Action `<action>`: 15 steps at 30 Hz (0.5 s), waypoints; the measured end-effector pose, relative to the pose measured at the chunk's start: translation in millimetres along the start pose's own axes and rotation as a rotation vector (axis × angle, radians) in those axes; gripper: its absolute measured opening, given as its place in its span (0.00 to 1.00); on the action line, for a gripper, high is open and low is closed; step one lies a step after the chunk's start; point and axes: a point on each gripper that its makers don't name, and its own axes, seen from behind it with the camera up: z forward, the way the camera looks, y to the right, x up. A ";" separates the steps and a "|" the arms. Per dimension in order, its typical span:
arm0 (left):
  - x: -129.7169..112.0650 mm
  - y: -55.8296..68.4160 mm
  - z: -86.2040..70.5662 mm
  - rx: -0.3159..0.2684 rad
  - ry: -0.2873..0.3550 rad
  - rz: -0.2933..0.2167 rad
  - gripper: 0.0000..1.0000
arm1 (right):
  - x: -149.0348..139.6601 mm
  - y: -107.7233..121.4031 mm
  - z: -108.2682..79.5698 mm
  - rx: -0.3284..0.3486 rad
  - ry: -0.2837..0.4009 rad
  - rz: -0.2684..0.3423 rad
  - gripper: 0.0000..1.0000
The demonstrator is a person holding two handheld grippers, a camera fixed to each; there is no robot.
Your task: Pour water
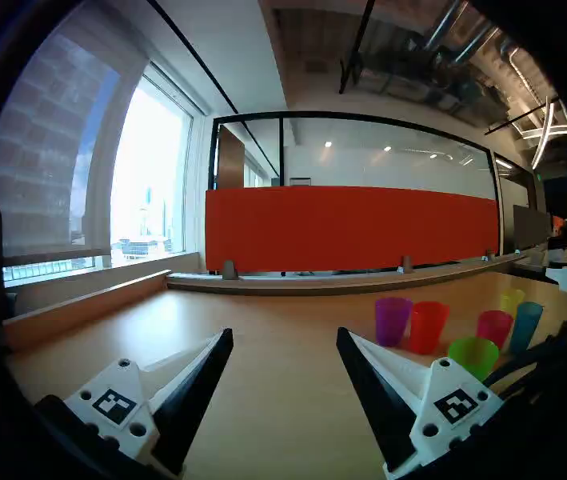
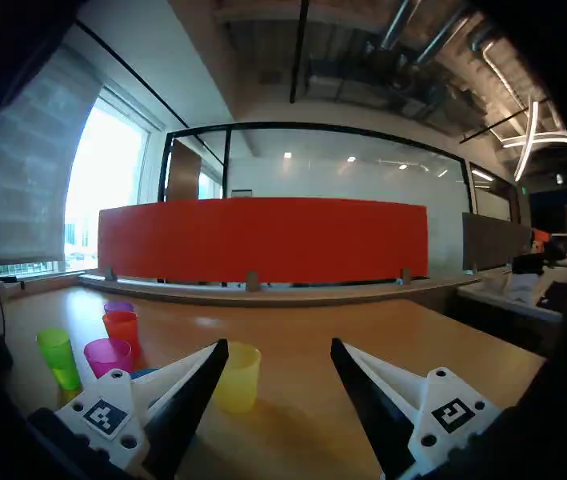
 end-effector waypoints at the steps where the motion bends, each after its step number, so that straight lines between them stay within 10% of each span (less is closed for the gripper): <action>1: 0.1 -0.1 0.0 0.000 0.000 0.000 0.96 | 0.0 0.2 0.1 0.000 -0.001 0.001 0.99; 15: 0.0 0.0 -0.1 0.000 0.000 0.000 0.96 | -0.4 1.0 0.5 0.002 -0.003 0.001 1.00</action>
